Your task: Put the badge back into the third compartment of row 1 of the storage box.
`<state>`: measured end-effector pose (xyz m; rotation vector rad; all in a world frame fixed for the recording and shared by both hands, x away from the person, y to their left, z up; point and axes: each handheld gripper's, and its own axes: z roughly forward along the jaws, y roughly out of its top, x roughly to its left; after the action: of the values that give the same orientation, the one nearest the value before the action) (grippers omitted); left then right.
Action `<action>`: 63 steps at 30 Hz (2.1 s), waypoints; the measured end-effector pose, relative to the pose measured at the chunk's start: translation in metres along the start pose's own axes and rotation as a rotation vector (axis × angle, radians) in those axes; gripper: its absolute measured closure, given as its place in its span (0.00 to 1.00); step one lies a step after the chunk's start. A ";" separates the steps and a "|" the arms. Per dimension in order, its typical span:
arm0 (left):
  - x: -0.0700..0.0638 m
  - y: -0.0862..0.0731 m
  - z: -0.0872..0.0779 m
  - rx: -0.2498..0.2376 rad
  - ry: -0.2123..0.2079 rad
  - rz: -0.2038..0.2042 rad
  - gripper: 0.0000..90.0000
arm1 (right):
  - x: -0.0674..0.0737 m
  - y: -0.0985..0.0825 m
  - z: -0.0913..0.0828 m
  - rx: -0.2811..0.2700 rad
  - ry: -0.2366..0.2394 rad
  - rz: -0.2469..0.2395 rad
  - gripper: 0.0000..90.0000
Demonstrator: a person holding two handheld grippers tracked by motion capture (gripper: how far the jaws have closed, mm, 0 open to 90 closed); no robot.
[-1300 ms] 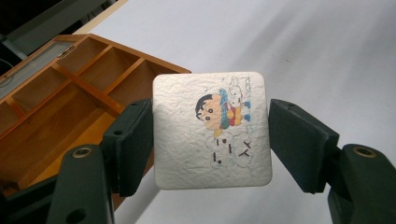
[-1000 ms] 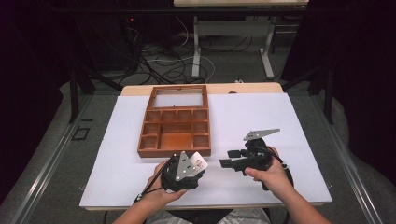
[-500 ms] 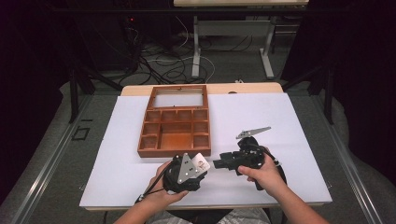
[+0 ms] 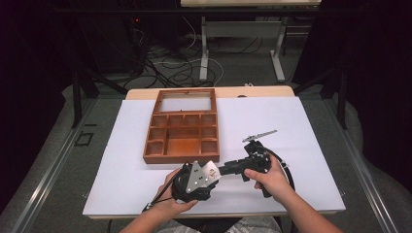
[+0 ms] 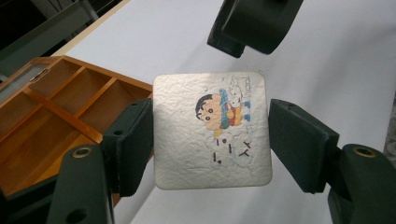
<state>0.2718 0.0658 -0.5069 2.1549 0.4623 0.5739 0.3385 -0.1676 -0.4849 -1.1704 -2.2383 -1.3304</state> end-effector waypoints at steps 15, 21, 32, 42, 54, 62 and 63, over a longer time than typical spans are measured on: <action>-0.005 0.001 0.002 -0.005 -0.013 0.018 0.37 | -0.002 0.002 0.015 0.036 0.022 0.020 0.61; -0.006 0.002 0.002 -0.005 -0.009 0.020 0.37 | -0.003 0.003 0.022 0.055 0.027 0.029 0.63; -0.006 0.002 0.002 -0.005 -0.014 0.027 0.37 | -0.005 0.005 0.031 0.077 0.054 0.049 0.69; -0.007 0.002 0.003 -0.004 -0.017 0.028 0.37 | -0.005 0.005 0.037 0.109 0.064 0.073 0.76; -0.007 0.002 0.003 -0.005 -0.019 0.029 0.37 | -0.006 0.003 0.042 0.122 0.079 0.070 0.82; -0.007 0.000 0.004 0.002 -0.031 0.007 0.36 | -0.011 0.004 0.043 0.135 0.121 0.109 0.93; -0.006 0.000 0.004 0.009 -0.033 0.012 0.36 | -0.012 0.004 0.043 0.139 0.119 0.110 0.94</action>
<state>0.2690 0.0602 -0.5107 2.1738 0.4350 0.5428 0.3551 -0.1368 -0.5126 -1.1181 -2.1131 -1.1509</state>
